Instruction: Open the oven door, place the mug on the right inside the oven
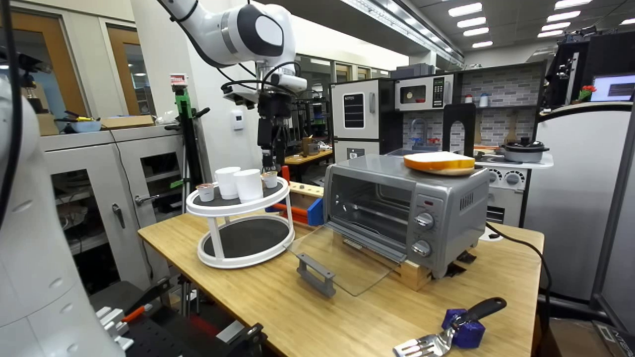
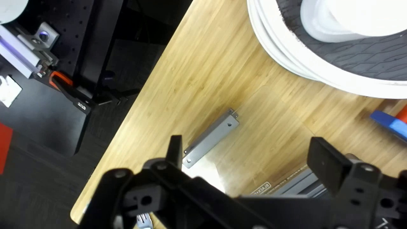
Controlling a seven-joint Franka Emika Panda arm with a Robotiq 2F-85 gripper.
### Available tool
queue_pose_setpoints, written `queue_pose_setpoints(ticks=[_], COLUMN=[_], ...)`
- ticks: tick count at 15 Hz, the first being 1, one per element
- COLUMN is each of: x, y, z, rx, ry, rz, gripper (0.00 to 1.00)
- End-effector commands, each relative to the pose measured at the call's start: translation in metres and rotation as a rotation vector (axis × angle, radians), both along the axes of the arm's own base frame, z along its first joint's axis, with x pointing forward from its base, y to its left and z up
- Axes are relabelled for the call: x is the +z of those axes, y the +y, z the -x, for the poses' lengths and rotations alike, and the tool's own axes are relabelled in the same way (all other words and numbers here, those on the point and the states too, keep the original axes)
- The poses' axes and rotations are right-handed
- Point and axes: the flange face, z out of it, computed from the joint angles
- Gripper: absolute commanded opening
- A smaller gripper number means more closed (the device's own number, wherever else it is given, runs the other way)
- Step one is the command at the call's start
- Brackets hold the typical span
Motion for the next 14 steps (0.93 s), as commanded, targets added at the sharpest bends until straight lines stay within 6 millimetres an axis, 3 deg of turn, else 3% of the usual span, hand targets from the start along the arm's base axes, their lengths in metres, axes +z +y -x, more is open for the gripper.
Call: queue_pose_setpoints(ticks=[1, 6, 9, 14], x=[0.025, 0.051, 0.055, 0.053], y=[0.006, 0.016, 0.025, 0.024], z=[0.012, 0.023, 0.028, 0.022], rx=[0.097, 0.136, 0.173, 0.141], ry=[-0.065, -0.09, -0.103, -0.098], rz=[0.004, -0.001, -0.008, 0.003], gripper=[1.0, 1.0, 1.0, 1.0])
